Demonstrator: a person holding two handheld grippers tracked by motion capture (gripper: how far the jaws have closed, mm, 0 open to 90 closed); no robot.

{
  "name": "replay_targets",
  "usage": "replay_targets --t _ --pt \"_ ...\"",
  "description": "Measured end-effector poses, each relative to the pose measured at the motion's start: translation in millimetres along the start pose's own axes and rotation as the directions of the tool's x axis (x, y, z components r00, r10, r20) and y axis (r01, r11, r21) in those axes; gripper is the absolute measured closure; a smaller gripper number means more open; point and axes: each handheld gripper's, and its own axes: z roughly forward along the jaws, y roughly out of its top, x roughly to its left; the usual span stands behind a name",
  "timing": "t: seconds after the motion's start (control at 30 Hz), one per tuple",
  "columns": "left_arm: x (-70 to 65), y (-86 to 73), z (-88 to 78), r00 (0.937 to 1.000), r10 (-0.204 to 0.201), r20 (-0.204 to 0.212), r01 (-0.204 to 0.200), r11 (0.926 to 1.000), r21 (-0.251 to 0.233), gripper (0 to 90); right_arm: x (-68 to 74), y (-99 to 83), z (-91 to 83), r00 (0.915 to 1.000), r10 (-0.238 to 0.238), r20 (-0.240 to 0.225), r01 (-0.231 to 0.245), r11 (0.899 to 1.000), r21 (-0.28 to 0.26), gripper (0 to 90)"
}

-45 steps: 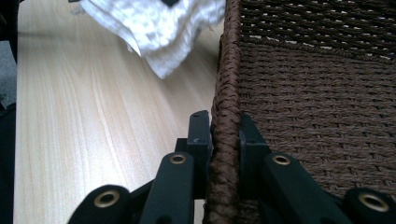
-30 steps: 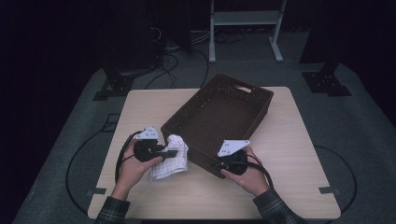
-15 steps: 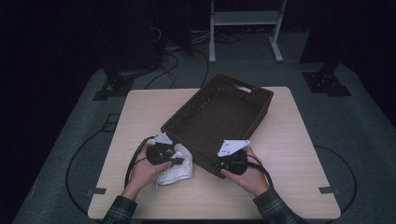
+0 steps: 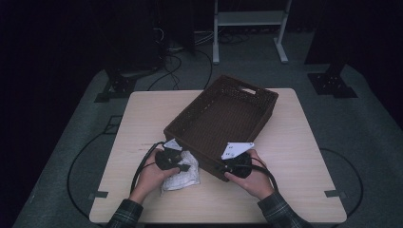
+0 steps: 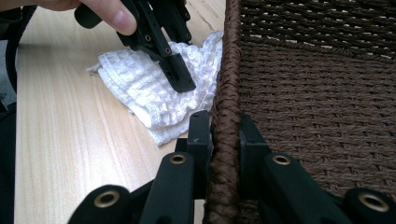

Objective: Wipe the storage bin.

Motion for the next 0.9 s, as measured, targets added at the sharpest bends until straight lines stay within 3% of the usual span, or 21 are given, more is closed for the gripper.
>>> replay_targets --t 0.23,0.37,0.63,0.9 --pt "-6.6 1.5 -8.9 0.9995 0.026 0.017 -0.025 0.9980 -0.059 71.0 -0.2 0.0 0.0 1.0000 0.001 -0.002 -0.001 1.000 0.000 79.0" --pt "-10.4 4.6 -19.7 0.9985 0.041 0.036 -0.036 0.9913 -0.127 70.9 -0.2 0.0 0.0 1.0000 0.000 -0.001 0.000 1.000 0.000 79.0" --pt "-17.0 9.6 -36.1 0.9971 0.061 0.045 -0.052 0.9799 -0.193 70.9 -0.2 0.0 -0.1 1.0000 0.000 -0.002 0.000 1.000 0.001 79.0" --pt "-23.0 13.6 -48.6 0.9950 0.094 0.033 -0.085 0.9728 -0.215 71.0 -0.3 -0.1 -0.2 1.0000 -0.002 -0.001 0.002 1.000 0.001 79.0"
